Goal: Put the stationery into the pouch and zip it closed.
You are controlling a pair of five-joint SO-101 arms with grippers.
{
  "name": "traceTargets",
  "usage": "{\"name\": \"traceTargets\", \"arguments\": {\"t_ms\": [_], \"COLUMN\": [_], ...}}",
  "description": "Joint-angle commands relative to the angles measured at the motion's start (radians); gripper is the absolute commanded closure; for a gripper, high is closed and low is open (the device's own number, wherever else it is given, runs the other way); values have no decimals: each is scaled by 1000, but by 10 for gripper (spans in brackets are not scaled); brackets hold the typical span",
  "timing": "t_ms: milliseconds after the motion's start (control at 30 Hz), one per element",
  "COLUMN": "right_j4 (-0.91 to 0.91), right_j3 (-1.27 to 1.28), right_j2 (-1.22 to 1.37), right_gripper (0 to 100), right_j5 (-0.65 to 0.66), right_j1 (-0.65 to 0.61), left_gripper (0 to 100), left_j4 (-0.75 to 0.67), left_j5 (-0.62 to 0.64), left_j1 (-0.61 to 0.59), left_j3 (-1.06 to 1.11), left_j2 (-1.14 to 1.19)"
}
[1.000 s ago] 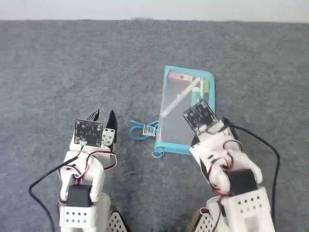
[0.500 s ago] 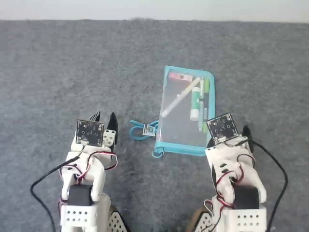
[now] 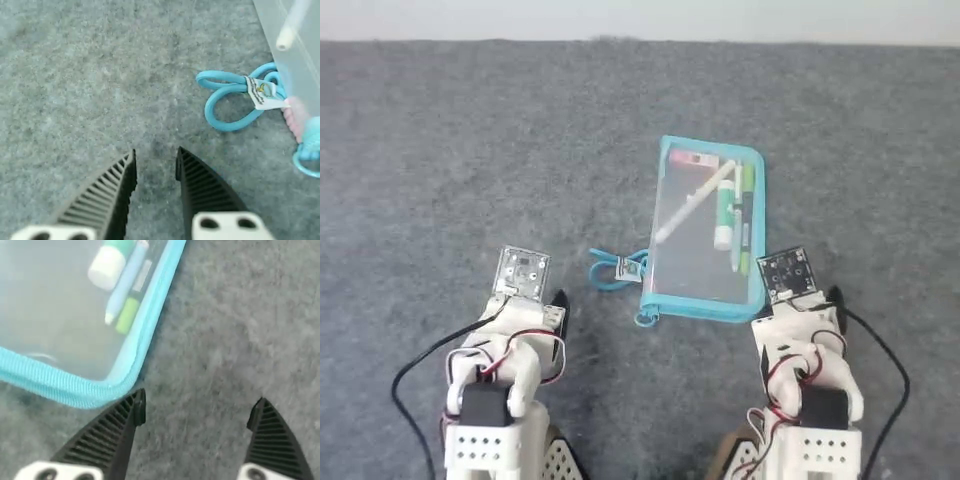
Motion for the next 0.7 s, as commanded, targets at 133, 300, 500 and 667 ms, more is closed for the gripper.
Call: {"name": "traceTargets", "arguments": {"t_ms": [133, 300, 500, 667], "right_j4": [143, 171, 189, 189], "right_j3": [21, 21, 21, 21], "right_j2": [-10, -10, -4, -10], "right_gripper": [677, 677, 794, 963], "right_j5": [-2, -2, -2, -2], "right_j1": [8, 8, 10, 8], "left_gripper": [870, 870, 870, 870], "left_j4": [6, 6, 6, 6], "left_j5": [6, 6, 6, 6], "left_j1": [-8, -8, -8, -8], "left_j3": [-7, -7, -7, -7], "left_j2": [-17, -17, -17, -17]}}
